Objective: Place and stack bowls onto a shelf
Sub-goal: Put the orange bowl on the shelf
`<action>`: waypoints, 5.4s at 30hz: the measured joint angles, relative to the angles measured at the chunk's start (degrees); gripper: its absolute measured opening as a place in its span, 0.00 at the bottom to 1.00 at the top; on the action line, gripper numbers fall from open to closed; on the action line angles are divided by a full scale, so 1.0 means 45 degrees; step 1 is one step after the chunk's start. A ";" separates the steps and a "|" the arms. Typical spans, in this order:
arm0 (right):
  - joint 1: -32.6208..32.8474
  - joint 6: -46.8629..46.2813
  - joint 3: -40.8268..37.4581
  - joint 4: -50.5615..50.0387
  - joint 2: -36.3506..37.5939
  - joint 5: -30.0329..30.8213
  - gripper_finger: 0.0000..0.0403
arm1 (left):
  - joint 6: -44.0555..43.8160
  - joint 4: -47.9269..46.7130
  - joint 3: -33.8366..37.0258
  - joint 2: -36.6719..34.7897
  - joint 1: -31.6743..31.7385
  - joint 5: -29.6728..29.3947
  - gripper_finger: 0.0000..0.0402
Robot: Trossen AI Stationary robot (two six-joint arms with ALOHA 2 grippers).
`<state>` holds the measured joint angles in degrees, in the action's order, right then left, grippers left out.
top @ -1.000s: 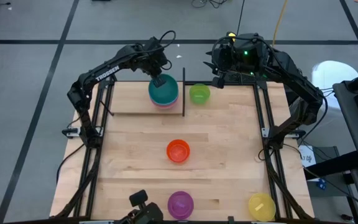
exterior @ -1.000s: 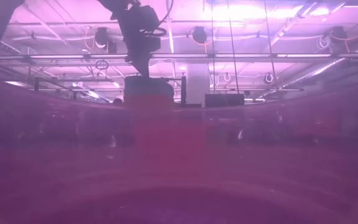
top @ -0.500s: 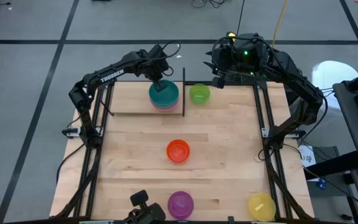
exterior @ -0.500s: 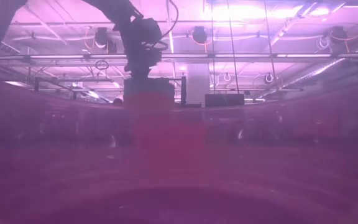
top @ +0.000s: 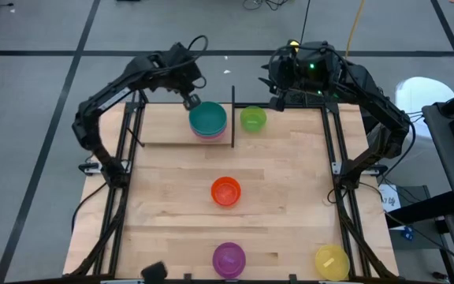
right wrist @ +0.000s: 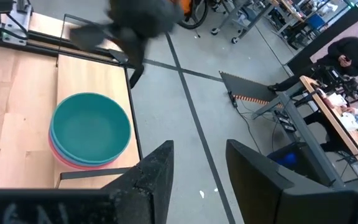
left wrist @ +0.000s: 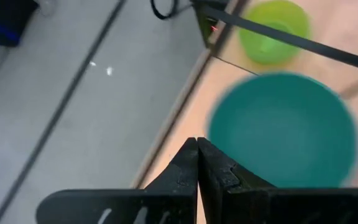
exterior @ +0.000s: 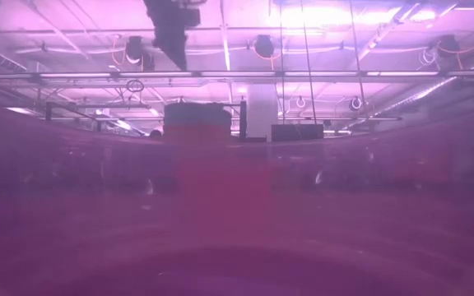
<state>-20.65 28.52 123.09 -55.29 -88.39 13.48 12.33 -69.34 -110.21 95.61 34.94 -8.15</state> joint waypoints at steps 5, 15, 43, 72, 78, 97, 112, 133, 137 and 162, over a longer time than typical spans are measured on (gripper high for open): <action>-0.0097 -0.0278 0.0004 -0.1202 0.0001 -0.0005 0.35 | -0.0885 -0.1425 0.0000 -0.1163 -0.0777 0.0035 0.00; 0.0196 -0.2472 -0.1415 -0.3757 -0.0105 -0.1050 0.35 | -0.2142 -0.2826 0.0000 -0.2985 -0.1413 0.0065 0.01; 0.4936 -0.2653 -1.1568 0.6287 -0.0081 -0.6993 0.35 | -0.1339 -0.4604 0.0000 -0.4185 -0.0991 -0.0003 0.01; 0.5198 -0.1995 -1.3143 0.9008 -0.3230 -0.6084 0.35 | -0.1135 -0.4593 0.0000 -0.4185 -0.0996 0.0018 0.01; 0.5198 -0.1747 -1.3143 0.9081 -0.3500 -0.6004 0.35 | -0.1138 -0.4589 0.0000 -0.4185 -0.0996 0.0020 0.01; 0.4944 -0.5084 -1.3138 1.0584 -0.3491 -0.5997 0.00 | -0.1086 -0.4589 0.0000 -0.4185 -0.0996 0.0017 0.01; 0.4916 -0.4807 -1.2439 0.9564 -0.2209 -0.5528 0.00 | -0.0800 -0.4589 0.0000 -0.4185 -0.0996 0.0047 0.01; 0.4755 -0.3134 -0.7755 0.4497 -0.1509 -0.2623 0.00 | 0.0430 -0.4594 0.0000 -0.4166 -0.1112 0.1446 0.02; 0.4751 -0.3019 -0.7723 0.4488 -0.1509 -0.2622 0.00 | 0.0374 -0.4589 0.0000 -0.4156 -0.1257 0.2116 0.05; 0.4761 -0.2498 -0.7728 0.4618 -0.1287 -0.1949 0.00 | 0.0595 -0.4384 0.1917 -0.4141 -0.1968 0.5755 0.09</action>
<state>0.78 17.28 88.31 -34.51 -94.18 4.71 15.01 -89.07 -101.59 76.97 26.08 17.74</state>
